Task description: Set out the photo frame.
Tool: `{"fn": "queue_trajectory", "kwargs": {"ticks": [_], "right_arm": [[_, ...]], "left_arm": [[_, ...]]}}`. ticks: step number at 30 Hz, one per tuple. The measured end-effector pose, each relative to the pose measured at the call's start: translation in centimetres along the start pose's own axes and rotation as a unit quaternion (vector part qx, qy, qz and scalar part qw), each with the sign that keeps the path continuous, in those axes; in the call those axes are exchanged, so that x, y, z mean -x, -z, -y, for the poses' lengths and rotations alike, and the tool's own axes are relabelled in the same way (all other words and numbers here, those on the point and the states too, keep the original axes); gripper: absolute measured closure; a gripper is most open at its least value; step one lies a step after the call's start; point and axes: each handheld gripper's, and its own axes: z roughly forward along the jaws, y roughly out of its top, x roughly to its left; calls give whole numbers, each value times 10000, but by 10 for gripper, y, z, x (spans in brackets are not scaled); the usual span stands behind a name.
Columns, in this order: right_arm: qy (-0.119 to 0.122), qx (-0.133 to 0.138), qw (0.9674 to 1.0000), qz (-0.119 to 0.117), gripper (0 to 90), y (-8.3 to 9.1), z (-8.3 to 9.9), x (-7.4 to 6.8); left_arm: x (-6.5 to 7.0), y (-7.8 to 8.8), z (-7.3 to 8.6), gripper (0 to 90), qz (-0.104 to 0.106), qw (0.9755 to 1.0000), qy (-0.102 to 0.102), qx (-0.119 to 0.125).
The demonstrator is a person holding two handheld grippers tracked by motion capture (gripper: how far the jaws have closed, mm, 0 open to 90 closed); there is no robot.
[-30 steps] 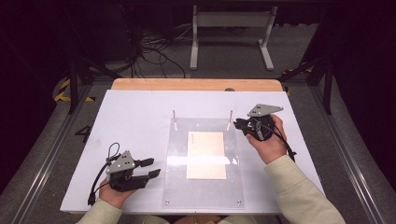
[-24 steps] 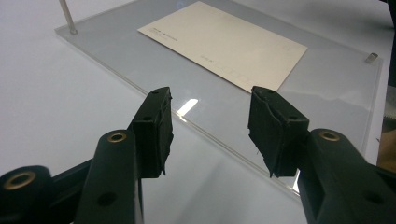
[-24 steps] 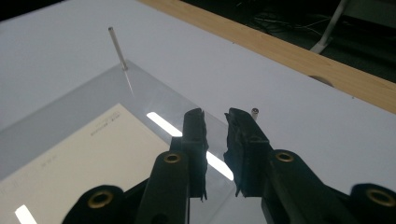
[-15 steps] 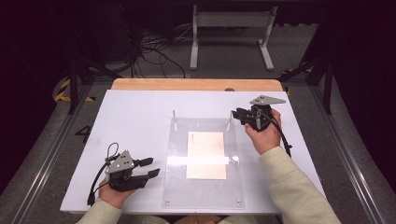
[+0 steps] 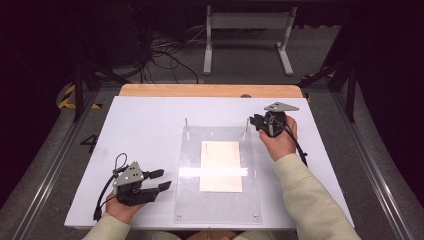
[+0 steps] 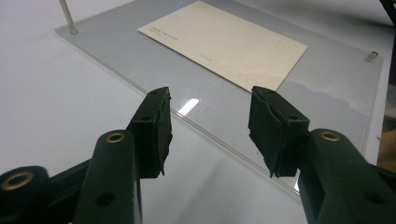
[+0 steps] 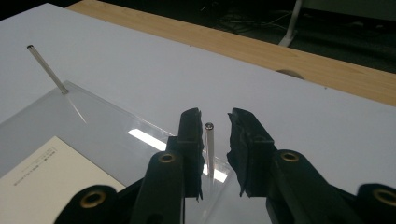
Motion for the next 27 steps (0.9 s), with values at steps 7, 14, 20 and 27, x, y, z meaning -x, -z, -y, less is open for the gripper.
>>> {"fn": "queue_trajectory", "kwargs": {"ticks": [7,14,20,27], "right_arm": [[-22,19,10000,71,704,-17,6,0],[-29,-3,9999,121,828,-30,11,-2],[42,52,9998,211,851,-32,12,-5],[-78,38,9997,236,855,-34,12,-5]], "left_arm": [[0,0,1,493,-15,10000,-7,-14],[0,-1,1,492,-7,10000,-26,-23],[0,-1,1,491,-4,10000,-9,-25],[1,-1,1,490,0,10000,-44,-33]]}}
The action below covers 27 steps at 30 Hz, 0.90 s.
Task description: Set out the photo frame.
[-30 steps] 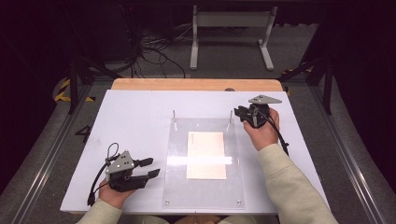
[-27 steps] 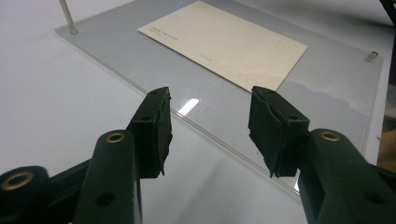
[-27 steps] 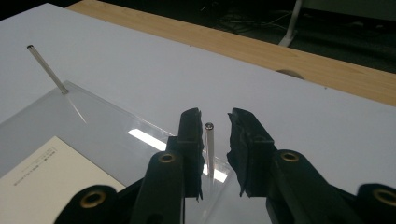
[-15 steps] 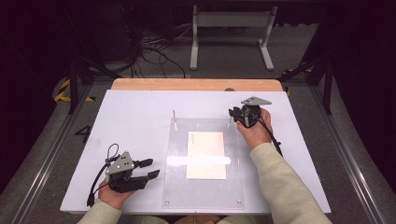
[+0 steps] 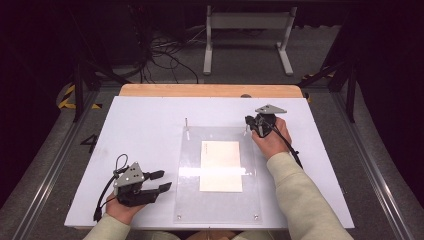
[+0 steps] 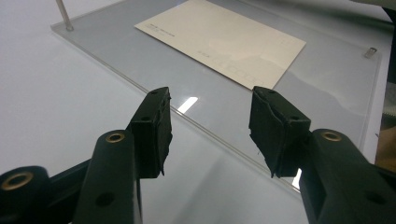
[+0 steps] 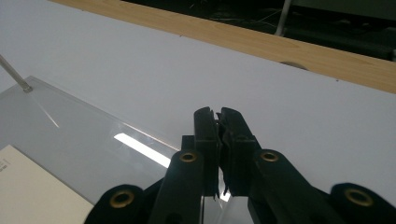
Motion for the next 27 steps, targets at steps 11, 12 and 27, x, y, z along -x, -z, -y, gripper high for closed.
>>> {"fn": "queue_trajectory", "kwargs": {"ticks": [11,12,27], "right_arm": [[-210,76,9997,11,857,-4,1,3],[-236,71,9997,6,858,-5,1,3],[-742,-15,9971,-167,858,-17,-6,15]], "left_arm": [[0,2,0,488,-47,10000,7,52],[0,2,0,488,-52,10000,17,56],[-4,10,0,436,-221,9996,16,181]]}}
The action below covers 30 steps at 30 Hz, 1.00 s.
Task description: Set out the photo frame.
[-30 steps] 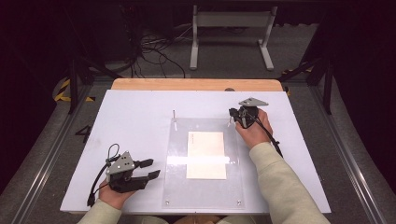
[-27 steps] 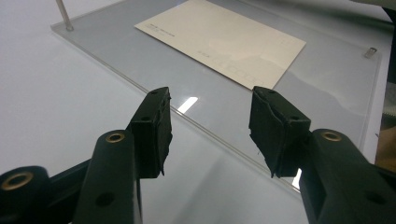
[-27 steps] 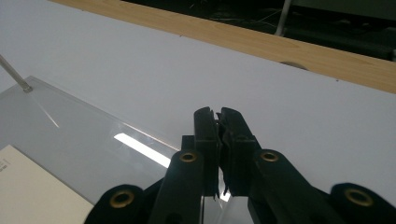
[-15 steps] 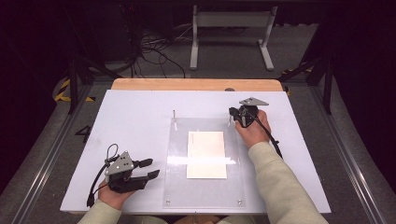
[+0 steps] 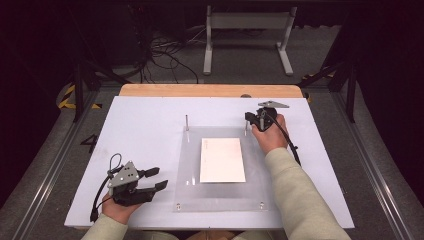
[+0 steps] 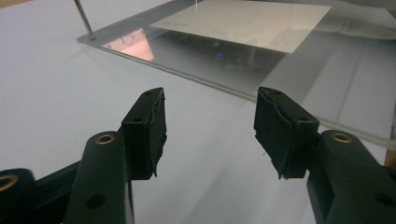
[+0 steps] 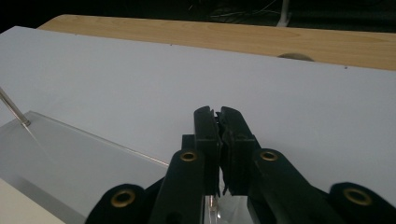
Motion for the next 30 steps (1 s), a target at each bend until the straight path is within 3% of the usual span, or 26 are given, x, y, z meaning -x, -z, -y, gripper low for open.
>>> {"fn": "queue_trajectory", "kwargs": {"ticks": [7,12,18,25,26,30], "right_arm": [[-200,-48,9998,-45,857,-5,-3,4],[-295,-51,9995,-107,857,-7,-4,7],[-440,-39,9989,-161,857,-10,-4,10],[-476,-40,9987,-189,857,-11,-4,11],[-494,-46,9986,-178,857,-11,-5,11],[-510,-51,9986,-162,856,-11,-5,10]], "left_arm": [[2,-4,-1,309,-96,9997,-211,-74],[6,-10,-3,229,-240,9988,-418,18],[15,-19,-14,150,-528,9942,-912,226],[26,-24,-28,136,-437,9906,-1171,564],[29,-27,-32,138,-280,9893,-1268,660],[33,-32,-37,156,-188,9876,-1358,760]]}}
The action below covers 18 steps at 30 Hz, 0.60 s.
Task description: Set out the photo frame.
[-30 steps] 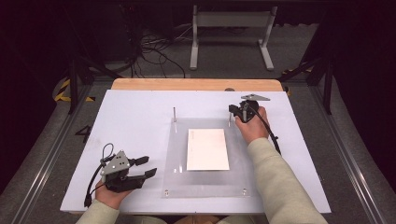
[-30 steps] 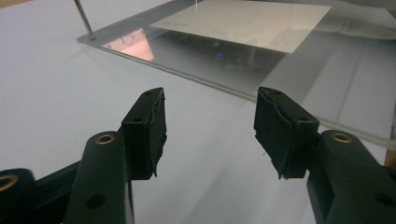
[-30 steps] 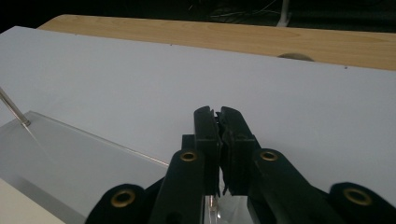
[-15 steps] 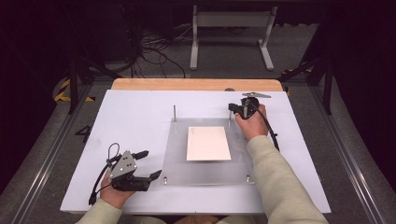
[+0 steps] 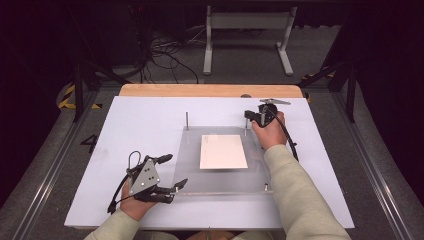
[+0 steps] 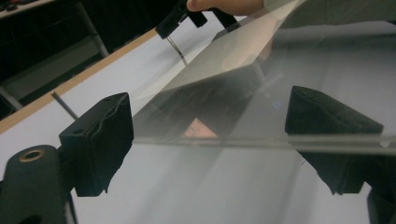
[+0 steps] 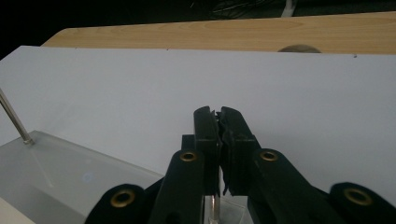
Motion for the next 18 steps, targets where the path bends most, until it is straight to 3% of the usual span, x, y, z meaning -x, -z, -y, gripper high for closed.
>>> {"fn": "queue_trajectory", "kwargs": {"ticks": [3,6,9,11,18], "right_arm": [[-25,-9,10000,-9,856,0,0,0],[-67,-12,10000,-18,855,0,0,0],[-59,5,10000,-24,855,0,1,1],[-64,-15,10000,-16,855,1,0,0],[-68,-23,10000,-33,852,2,0,0]], "left_arm": [[2,-3,-3,195,35,10000,-61,57],[3,-4,-5,317,125,9998,-132,100],[2,-6,-6,425,211,9997,-51,65],[0,-7,-6,448,273,9996,90,79],[1,-7,-8,475,109,9999,46,-9]]}}
